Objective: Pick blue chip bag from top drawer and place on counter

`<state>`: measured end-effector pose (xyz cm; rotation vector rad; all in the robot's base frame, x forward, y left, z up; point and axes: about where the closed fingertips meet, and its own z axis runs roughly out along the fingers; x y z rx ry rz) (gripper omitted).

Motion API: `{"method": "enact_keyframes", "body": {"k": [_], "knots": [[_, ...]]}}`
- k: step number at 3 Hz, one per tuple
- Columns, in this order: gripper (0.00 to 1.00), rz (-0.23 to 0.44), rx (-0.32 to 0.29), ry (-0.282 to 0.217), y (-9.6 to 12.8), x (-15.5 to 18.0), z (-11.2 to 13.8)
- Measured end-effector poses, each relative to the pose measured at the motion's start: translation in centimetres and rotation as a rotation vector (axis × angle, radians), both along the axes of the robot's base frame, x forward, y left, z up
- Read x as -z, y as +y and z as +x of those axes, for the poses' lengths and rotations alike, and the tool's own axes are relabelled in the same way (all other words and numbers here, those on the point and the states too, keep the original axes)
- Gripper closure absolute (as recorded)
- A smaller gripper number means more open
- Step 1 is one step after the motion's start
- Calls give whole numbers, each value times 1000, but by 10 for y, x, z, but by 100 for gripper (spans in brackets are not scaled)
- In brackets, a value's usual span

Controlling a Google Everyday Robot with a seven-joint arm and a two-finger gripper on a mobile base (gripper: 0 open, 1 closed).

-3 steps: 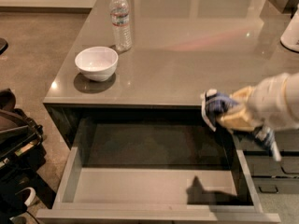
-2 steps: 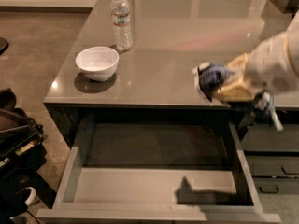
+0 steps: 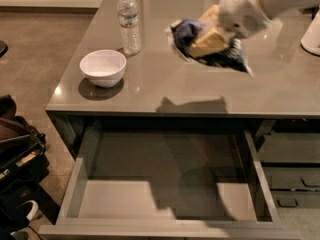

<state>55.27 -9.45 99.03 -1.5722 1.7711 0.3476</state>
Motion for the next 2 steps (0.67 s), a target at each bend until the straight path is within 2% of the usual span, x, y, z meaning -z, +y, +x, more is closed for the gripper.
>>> {"method": "enact_keyframes", "body": {"k": [1, 2], "knots": [[100, 28, -29, -71, 19, -36, 16], [100, 32, -22, -42, 18, -22, 17]]}}
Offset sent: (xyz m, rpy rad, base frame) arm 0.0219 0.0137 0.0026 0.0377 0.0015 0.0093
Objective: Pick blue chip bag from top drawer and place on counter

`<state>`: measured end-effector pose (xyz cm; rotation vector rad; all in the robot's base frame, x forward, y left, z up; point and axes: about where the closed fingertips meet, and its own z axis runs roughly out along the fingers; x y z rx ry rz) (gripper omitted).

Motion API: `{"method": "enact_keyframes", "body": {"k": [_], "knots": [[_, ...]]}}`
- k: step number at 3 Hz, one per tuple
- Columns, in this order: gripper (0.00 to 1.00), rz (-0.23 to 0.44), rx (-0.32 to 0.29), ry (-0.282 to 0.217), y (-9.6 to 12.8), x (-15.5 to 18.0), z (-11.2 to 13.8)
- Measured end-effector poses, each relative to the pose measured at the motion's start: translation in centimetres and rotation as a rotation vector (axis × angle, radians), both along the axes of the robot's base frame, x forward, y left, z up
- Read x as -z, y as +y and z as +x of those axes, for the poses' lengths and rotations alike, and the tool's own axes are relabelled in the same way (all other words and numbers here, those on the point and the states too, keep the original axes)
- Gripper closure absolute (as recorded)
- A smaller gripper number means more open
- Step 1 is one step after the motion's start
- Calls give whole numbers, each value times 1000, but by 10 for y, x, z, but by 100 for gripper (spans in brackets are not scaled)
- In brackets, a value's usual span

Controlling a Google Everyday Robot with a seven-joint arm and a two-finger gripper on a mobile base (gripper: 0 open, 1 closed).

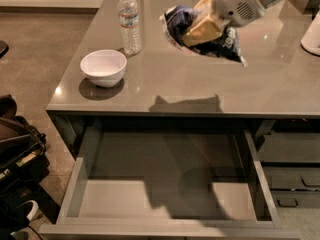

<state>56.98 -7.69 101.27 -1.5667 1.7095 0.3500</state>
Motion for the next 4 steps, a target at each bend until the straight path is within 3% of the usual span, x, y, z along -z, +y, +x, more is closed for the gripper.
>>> {"method": "enact_keyframes", "body": {"k": [2, 3, 4], "knots": [[100, 11, 30, 77, -33, 83, 37], [82, 19, 25, 89, -37, 117, 43], [60, 19, 24, 90, -37, 121, 44]]}}
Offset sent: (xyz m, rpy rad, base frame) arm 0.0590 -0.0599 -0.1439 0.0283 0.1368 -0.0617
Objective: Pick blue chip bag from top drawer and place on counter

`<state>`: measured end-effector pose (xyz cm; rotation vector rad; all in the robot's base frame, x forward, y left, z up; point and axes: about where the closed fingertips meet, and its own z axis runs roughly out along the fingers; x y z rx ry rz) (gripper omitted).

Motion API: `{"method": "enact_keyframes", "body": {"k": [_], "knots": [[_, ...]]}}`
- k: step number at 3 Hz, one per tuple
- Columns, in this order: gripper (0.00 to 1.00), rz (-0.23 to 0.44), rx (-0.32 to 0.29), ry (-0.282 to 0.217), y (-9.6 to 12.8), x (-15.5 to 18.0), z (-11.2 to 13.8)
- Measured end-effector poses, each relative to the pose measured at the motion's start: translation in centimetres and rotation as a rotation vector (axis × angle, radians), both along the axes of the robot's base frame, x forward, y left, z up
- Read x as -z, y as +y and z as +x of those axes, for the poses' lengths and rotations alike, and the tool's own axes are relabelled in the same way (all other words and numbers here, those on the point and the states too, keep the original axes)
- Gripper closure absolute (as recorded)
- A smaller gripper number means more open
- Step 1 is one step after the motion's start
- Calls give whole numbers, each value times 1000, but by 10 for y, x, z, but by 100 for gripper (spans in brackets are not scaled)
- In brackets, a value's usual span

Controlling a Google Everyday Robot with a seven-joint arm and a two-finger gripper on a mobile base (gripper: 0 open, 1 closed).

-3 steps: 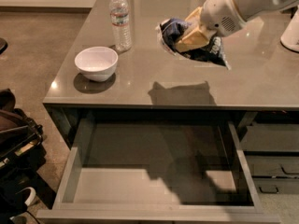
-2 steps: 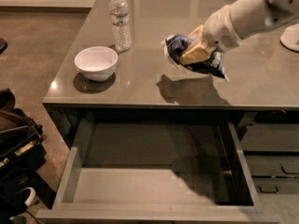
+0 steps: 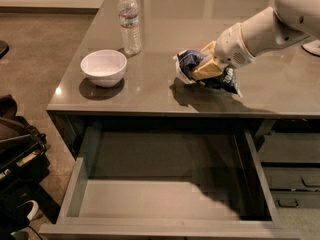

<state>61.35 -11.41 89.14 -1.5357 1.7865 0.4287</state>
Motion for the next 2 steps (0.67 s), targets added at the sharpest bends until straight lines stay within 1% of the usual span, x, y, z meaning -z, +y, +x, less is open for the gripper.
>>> {"method": "enact_keyframes", "body": {"k": [2], "knots": [[14, 0, 0, 0, 0, 0, 0]]}}
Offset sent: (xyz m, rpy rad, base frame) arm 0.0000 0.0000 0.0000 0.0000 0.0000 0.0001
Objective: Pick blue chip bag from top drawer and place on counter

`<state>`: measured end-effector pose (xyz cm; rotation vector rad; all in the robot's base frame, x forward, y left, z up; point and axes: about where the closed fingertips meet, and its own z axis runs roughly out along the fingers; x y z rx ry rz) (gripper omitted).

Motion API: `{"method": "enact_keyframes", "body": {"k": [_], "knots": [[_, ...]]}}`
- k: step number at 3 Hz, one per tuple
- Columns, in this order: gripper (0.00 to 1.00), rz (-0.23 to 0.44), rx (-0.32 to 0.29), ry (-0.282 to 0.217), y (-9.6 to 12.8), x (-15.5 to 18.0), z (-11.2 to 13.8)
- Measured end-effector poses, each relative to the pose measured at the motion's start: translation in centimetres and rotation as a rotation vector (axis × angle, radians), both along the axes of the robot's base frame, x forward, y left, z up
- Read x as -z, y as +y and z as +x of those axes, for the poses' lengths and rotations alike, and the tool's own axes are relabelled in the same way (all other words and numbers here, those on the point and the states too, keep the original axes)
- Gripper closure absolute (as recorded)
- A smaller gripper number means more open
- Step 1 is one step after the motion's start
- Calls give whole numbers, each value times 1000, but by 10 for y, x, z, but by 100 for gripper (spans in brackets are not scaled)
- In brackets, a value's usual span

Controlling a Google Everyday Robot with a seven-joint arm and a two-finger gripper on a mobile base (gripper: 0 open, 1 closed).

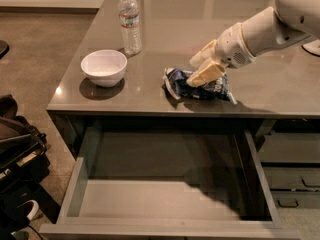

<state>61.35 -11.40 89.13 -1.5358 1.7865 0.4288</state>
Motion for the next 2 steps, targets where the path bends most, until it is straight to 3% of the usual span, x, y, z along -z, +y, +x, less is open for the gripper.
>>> {"method": "enact_keyframes", "body": {"k": [1, 2], "knots": [[0, 0, 0, 0, 0, 0, 0], [0, 0, 0, 0, 0, 0, 0]]}}
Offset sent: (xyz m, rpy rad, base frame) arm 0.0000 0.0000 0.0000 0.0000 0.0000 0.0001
